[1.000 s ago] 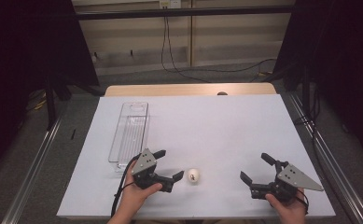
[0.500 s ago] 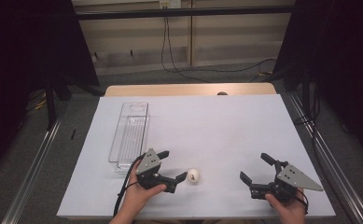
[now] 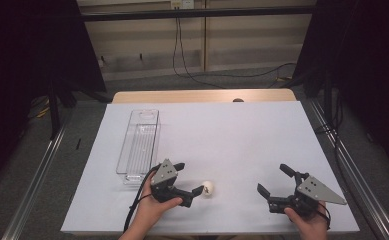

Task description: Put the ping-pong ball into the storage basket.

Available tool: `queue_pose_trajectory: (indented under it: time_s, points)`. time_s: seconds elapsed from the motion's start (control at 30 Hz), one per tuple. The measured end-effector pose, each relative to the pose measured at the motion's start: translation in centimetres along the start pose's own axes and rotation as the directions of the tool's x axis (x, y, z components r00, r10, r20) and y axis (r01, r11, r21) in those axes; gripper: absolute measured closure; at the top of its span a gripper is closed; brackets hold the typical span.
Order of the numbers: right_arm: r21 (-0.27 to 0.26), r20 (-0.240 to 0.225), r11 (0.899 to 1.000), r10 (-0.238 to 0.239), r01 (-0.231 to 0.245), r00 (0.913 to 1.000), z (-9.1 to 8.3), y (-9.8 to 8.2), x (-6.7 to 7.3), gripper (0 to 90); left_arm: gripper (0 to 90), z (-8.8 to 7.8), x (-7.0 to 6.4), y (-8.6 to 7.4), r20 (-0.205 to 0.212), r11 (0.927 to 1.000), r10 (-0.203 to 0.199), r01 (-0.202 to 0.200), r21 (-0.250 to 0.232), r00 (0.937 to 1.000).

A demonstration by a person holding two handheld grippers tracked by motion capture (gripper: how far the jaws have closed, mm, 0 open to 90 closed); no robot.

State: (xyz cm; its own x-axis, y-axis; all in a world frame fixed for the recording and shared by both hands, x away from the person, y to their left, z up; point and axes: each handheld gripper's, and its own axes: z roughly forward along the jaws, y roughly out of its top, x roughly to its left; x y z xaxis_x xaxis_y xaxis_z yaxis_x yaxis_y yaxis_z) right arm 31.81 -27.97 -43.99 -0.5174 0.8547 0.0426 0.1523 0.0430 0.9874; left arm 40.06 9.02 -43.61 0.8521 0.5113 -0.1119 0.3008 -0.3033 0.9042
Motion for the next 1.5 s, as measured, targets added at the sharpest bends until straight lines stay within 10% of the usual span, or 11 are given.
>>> queue_pose_trajectory:
  time_s: [1.5]
  points:
    - [-0.004,-0.003,1.0,0.002,-0.002,1.0,0.0,0.0,0.0,1.3,2.1,1.7,-0.7,0.4,0.01,0.9954,0.006,-0.007,0.095,0.9999]
